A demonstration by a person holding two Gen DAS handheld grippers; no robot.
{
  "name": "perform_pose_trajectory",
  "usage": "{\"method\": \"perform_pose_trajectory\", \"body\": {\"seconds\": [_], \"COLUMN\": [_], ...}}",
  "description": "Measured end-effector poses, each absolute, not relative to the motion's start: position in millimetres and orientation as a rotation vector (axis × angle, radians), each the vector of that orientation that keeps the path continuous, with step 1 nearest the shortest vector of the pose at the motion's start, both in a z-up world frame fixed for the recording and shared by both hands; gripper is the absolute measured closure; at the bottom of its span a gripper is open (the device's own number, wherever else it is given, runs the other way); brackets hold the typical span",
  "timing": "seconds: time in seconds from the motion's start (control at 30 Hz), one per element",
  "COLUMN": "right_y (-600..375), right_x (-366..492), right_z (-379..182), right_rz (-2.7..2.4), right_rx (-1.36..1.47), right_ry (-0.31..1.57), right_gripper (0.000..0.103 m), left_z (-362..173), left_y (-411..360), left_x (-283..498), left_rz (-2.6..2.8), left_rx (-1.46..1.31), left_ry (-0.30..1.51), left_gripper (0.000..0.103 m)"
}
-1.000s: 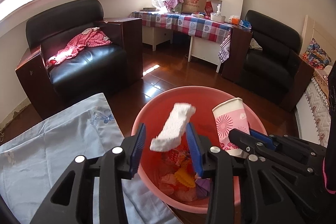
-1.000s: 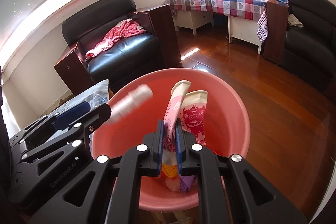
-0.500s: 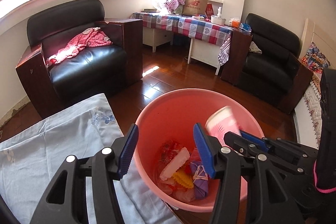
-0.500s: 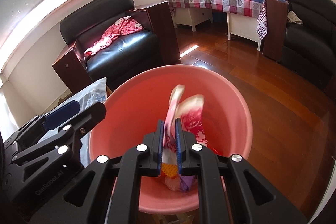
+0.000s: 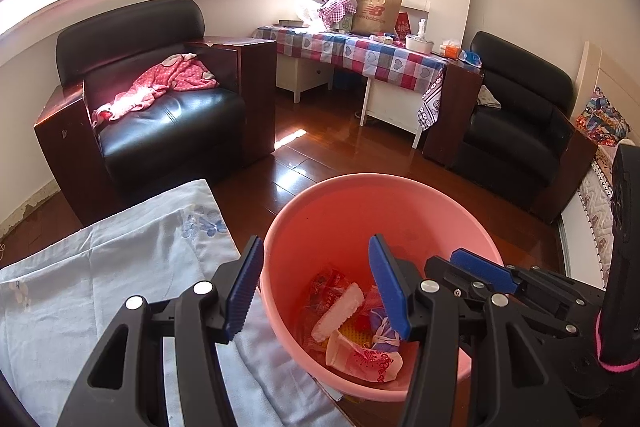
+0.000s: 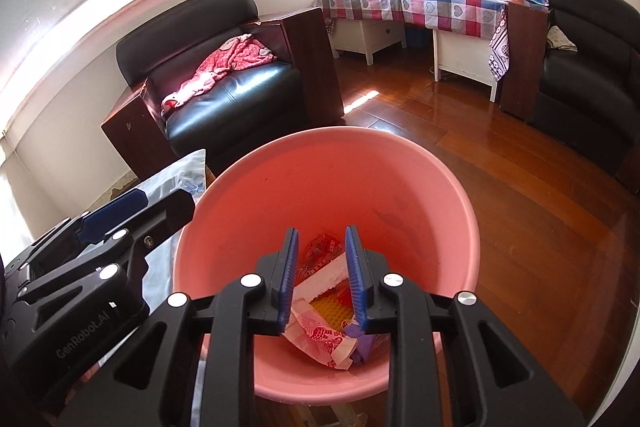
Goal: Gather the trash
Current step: 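Open both tools to drop the foam strip and paper cup into the basin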
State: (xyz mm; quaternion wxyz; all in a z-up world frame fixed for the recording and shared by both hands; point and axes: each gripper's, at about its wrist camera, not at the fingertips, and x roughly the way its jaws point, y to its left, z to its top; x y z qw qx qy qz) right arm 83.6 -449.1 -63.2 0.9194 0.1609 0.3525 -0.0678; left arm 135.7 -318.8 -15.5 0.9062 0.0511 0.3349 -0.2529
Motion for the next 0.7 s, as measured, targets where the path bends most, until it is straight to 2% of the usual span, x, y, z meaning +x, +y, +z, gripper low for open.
{"method": "perform_pose_trajectory", "body": {"seconds": [0.4, 0.47, 0.5, 0.6, 0.7], "right_y": [-439.0, -436.9, -434.9, -429.7, -425.0], "right_x": [73.2, 71.1, 68.8, 62.9, 57.1], "right_z": [-57.6, -55.3, -53.8, -49.9, -44.6], "right_rz": [-0.122, -0.119, -0.117, -0.124, -0.126], "right_rx": [0.321, 0.314, 0.307, 0.282, 0.260], "right_ry": [0.718, 0.715, 0.706, 0.688, 0.671], "right_gripper": [0.078, 0.066, 0.064, 0.064, 0.064], "left_z": [-6.6, -4.1, -2.7, 0.4, 4.8], "left_y": [-312.0, -309.6, -308.5, -303.9, -299.3], "left_x": [129.4, 127.8, 126.5, 123.2, 119.2], "left_rz": [-0.512, -0.512, -0.513, -0.513, -0.515], "left_rx": [0.086, 0.082, 0.080, 0.069, 0.058], "left_ry": [0.681, 0.677, 0.675, 0.670, 0.664], "left_gripper": [0.049, 0.049, 0.049, 0.047, 0.042]}}
